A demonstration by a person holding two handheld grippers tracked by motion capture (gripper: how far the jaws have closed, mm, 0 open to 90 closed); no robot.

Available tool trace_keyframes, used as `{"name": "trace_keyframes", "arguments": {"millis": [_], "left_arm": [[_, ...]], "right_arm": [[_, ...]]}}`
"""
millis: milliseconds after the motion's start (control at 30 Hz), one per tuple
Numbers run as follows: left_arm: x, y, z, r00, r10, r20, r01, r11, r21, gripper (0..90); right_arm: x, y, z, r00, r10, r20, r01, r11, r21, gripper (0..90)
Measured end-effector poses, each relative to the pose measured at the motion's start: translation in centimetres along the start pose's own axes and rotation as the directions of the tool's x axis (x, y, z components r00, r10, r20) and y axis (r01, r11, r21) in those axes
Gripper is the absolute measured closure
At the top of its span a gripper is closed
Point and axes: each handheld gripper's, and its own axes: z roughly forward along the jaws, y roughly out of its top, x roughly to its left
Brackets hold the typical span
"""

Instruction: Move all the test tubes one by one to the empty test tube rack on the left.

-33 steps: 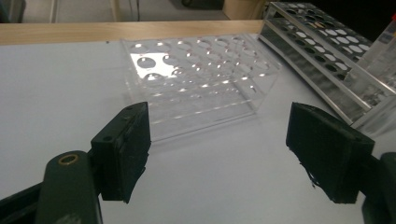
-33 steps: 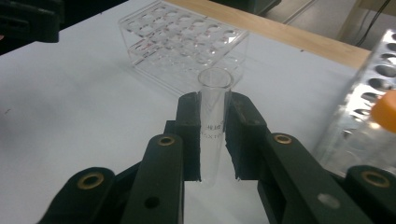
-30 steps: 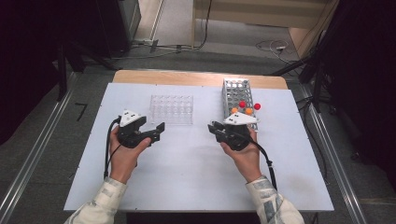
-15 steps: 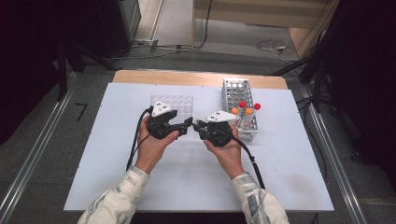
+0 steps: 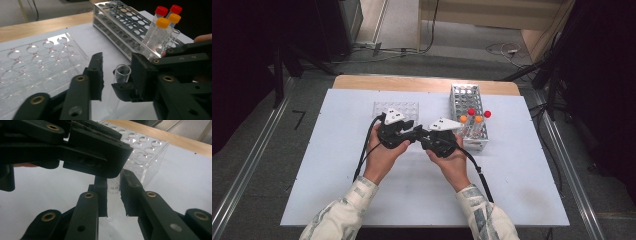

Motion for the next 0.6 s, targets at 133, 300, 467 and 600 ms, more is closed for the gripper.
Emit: {"name": "trace_keyframes", "arguments": {"millis": [133,300,467,600], "left_arm": [[-0.22,0.05,0.17,0.9999,0.010,-0.004,-0.010,0.9997,0.022,71.9],[-0.19,0.12,0.25,1.0000,0.010,0.000,-0.010,0.9994,0.033,76.5],[-0.20,0.23,0.27,0.9998,0.018,0.003,-0.018,0.9996,0.023,77.1],[-0.22,0.31,0.30,0.9998,0.019,-0.004,-0.019,0.9996,0.019,77.2]], "right_arm": [[0.15,0.01,0.09,1.0000,-0.002,0.002,0.002,1.000,0.004,73.2],[0.18,0.03,0.16,1.0000,-0.003,0.003,0.003,1.000,0.004,73.1],[0.06,0.08,0.04,1.0000,0.006,-0.001,-0.006,1.000,0.001,72.8],[-0.09,0.15,-0.17,0.9993,0.030,-0.023,-0.031,1.000,-0.002,58.8]]}}
